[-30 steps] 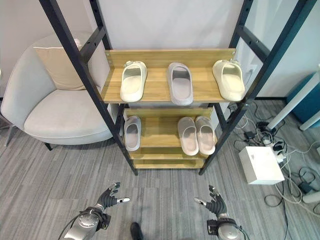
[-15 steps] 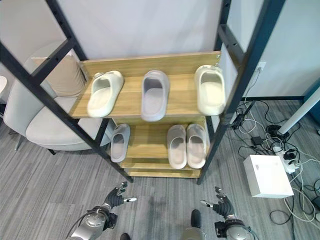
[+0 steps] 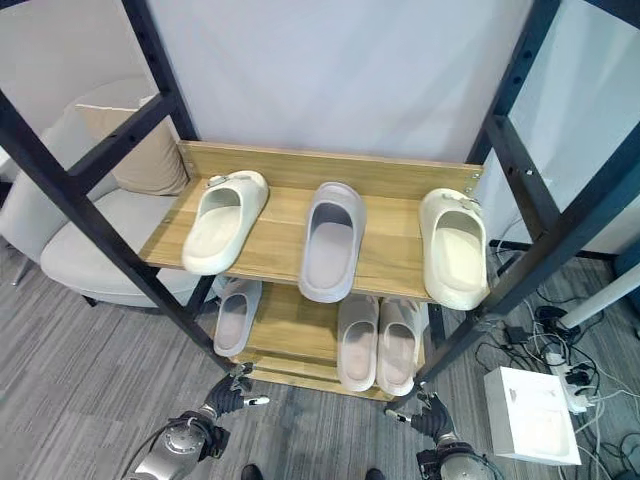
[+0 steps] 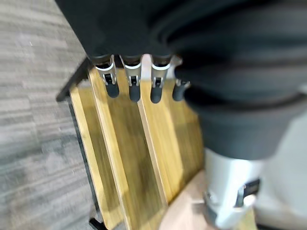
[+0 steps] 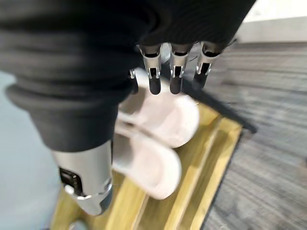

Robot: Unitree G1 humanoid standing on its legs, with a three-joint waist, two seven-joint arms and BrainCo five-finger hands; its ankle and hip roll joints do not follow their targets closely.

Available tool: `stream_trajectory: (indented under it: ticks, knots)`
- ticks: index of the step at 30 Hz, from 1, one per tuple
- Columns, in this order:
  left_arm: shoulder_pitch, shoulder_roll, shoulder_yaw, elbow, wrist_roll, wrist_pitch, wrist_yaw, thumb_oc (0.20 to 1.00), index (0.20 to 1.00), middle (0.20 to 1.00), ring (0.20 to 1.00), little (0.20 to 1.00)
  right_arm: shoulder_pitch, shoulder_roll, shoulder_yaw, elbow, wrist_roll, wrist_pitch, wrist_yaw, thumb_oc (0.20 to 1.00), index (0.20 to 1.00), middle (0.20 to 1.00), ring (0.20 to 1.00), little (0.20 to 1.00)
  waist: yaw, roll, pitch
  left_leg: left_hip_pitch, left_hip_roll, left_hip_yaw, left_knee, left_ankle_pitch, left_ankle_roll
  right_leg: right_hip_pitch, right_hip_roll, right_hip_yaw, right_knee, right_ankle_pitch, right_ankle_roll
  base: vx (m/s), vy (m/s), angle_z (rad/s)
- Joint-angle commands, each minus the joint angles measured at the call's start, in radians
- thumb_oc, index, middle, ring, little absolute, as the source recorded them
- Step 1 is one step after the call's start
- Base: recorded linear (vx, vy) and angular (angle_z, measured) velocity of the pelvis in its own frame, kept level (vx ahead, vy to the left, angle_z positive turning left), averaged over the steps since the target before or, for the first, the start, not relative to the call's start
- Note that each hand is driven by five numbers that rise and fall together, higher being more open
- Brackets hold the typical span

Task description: Arrange the slippers neatly on the shoe rack.

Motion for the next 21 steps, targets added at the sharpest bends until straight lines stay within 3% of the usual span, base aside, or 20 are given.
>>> stream_trajectory:
  ticks: [1, 3, 5, 8, 11, 17, 21]
  knots:
    - [-0.033, -0.015, 0.020, -0.021, 0.018, -0.030, -0.007, 1.000, 1.000, 1.000, 1.000, 1.000, -0.034, -0.065, 0.015, -0.086, -0.130, -0.027, -0.026, 1.000, 1.000, 1.000, 1.000, 1.000, 0.011, -0.015, 0.027, 0.074, 0.076, 0.010, 0.004, -0.072, -0.068, -0.035, -0.053, 0.071, 0.038, -0.049, 0.054, 0.03, 0.013, -0.06]
    - [-0.027, -0.032, 0.017, -0.028, 0.057, -0.038, 0.013, 1.000, 1.000, 1.000, 1.000, 1.000, 0.015, -0.157, -0.006, -0.327, -0.462, -0.028, -0.098, 1.000, 1.000, 1.000, 1.000, 1.000, 0.001, -0.015, 0.032, 0.088, 0.072, 0.014, 0.001, -0.085, -0.062, -0.028, -0.053, 0.076, 0.032, -0.051, 0.062, 0.03, 0.041, -0.09]
    - [-0.023, -0.051, 0.000, -0.013, 0.082, -0.042, 0.039, 1.000, 1.000, 1.000, 1.000, 1.000, 0.101, -0.207, -0.057, -0.543, -0.686, -0.038, -0.160, 1.000, 1.000, 1.000, 1.000, 1.000, -0.019, -0.010, 0.036, 0.089, 0.071, 0.025, -0.001, -0.084, -0.059, -0.040, -0.054, 0.083, 0.034, -0.045, 0.067, -0.01, 0.058, -0.05]
    - [-0.022, -0.060, -0.017, -0.001, 0.092, -0.053, 0.058, 1.000, 1.000, 1.000, 1.000, 1.000, 0.174, -0.224, -0.068, -0.657, -0.769, -0.050, -0.187, 1.000, 1.000, 1.000, 1.000, 1.000, -0.031, -0.006, 0.032, 0.090, 0.072, 0.031, -0.001, -0.085, -0.058, -0.051, -0.052, 0.090, 0.042, -0.046, 0.070, -0.01, 0.044, -0.17]
    - [-0.012, -0.056, -0.044, 0.019, 0.115, -0.061, 0.083, 1.000, 1.000, 1.000, 1.000, 1.000, 0.264, -0.300, -0.106, -0.876, -0.946, -0.052, -0.319, 1.000, 1.000, 1.000, 1.000, 1.000, -0.047, -0.007, 0.023, 0.091, 0.074, 0.033, -0.001, -0.089, -0.060, -0.064, -0.046, 0.099, 0.047, -0.044, 0.076, -0.01, 0.024, -0.09]
    - [-0.008, -0.068, -0.062, 0.049, 0.122, -0.067, 0.107, 1.000, 1.000, 1.000, 1.000, 1.000, 0.254, -0.342, -0.205, -1.064, -0.989, -0.016, -0.463, 1.000, 1.000, 1.000, 1.000, 1.000, -0.056, -0.004, -0.001, 0.103, 0.074, 0.041, -0.002, -0.096, -0.062, -0.069, -0.043, 0.103, 0.045, -0.038, 0.084, 0.00, 0.016, 0.00]
    - [-0.005, -0.075, -0.065, 0.049, 0.109, -0.066, 0.110, 1.000, 1.000, 1.000, 1.000, 1.000, 0.152, -0.365, -0.233, -1.101, -0.971, 0.002, -0.503, 1.000, 1.000, 1.000, 1.000, 1.000, -0.045, -0.008, -0.018, 0.107, 0.074, 0.041, -0.003, -0.100, -0.058, -0.065, -0.043, 0.100, 0.041, -0.031, 0.087, 0.00, 0.000, 0.00]
